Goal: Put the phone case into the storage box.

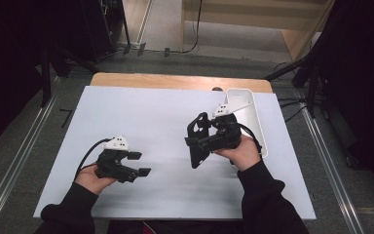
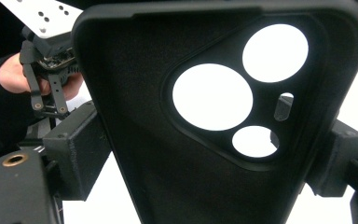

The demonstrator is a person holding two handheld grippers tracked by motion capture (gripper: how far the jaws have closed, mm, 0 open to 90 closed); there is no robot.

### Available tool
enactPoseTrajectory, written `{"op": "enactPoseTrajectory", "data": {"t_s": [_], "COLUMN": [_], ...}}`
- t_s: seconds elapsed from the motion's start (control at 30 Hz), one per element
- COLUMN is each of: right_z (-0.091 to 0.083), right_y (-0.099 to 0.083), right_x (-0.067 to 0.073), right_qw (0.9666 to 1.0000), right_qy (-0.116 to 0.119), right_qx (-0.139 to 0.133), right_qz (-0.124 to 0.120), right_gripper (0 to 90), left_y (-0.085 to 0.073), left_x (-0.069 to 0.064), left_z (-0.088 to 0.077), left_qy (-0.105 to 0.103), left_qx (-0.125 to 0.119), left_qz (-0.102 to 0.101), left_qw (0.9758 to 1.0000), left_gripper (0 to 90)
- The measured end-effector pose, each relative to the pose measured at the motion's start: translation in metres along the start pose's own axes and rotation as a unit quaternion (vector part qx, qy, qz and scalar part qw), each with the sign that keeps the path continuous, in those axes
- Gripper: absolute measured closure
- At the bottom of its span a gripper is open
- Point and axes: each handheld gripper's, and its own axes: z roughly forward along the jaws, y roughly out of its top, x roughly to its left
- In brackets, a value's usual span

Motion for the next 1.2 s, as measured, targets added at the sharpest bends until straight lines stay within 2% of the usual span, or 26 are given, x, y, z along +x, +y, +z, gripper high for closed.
{"op": "enactPoseTrajectory", "data": {"t_s": [0.2, 0.53, 0.73, 0.9, 0.97, 1.2], "right_z": [-0.006, -0.016, -0.022, -0.03, -0.035, -0.048], "right_y": [0.002, 0.008, 0.01, 0.015, 0.016, 0.02], "right_x": [-0.001, 0.003, 0.002, 0.003, 0.003, 0.002], "right_qw": [0.9999, 0.9995, 0.9989, 0.9975, 0.9965, 0.9941], "right_qy": [-0.008, -0.024, -0.039, -0.053, -0.068, -0.088], "right_qx": [-0.008, -0.015, -0.017, -0.029, -0.03, -0.04], "right_qz": [0.009, 0.01, 0.021, 0.037, 0.037, 0.05], "right_gripper": [12.9, 13.0, 13.0, 13.1, 13.1, 13.1], "left_y": [-0.006, -0.013, -0.015, -0.015, -0.015, -0.015], "left_x": [0.0, 0.005, 0.007, 0.008, 0.008, 0.008], "left_z": [-0.005, -0.012, -0.013, -0.013, -0.013, -0.013], "left_qy": [0.006, 0.016, 0.019, 0.02, 0.02, 0.018], "left_qx": [0.0, 0.0, 0.001, 0.002, 0.002, 0.003], "left_qz": [-0.001, -0.012, -0.016, -0.016, -0.017, -0.021], "left_qw": [1.0, 0.9998, 0.9997, 0.9997, 0.9997, 0.9996], "left_gripper": [26.8, 26.8, 26.8, 26.8, 26.8, 26.8]}}
